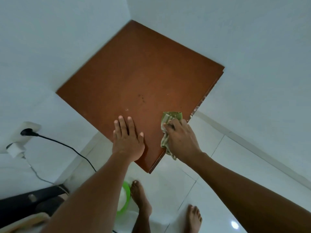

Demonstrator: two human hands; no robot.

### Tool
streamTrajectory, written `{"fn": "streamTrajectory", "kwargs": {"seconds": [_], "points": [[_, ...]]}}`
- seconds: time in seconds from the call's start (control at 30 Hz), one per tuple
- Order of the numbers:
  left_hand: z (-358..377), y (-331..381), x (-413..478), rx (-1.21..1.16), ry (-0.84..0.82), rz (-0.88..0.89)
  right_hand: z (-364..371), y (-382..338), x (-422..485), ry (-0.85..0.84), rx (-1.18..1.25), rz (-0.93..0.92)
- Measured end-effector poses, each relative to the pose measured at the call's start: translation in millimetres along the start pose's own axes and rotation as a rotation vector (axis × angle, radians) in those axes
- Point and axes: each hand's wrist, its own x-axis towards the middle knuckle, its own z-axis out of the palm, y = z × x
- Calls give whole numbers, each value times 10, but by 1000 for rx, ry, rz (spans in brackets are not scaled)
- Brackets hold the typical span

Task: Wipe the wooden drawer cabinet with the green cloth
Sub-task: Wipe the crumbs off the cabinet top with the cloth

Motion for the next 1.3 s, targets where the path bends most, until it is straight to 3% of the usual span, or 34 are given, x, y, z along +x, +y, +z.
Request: {"fn": "streamTrajectory", "kwargs": {"seconds": [0.13, 0.57, 0.63, 0.7, 0.77, 0.87, 0.9, 1.0, 1.07, 1.2, 1.3], "points": [[422, 112, -334, -51, 163, 2, 24, 128, -60, -13, -76, -103], [514, 177, -287, -68, 328, -36, 213, 143, 34, 74, 108, -191], [515, 254, -257, -84, 396, -51, 110, 143, -5, 40, 209, -224], [523, 318, -196, -71, 439, -43, -129, 138, 92, -25, 439, -144], [515, 330, -182, -42, 433, -19, -317, 222, 431, 84, 562, 9], [511, 291, -175, -29, 442, 4, -453, 546, 1292, 346, 422, 37], [505, 288, -170, -43, 445, -2, -460, 648, 1554, 324, 377, 61], [536, 284, -175, -90, 486, -4, -241, 927, 2020, 29, 64, 92], [538, 276, -156, -120, 507, -1, -66, 859, 1967, -16, -36, 9], [548, 296, -154, -128, 513, 2, 40, 554, 1353, -30, 44, -256], [555, 281, -146, -127, 523, 0, 116, 450, 794, -98, 110, -348]]}}
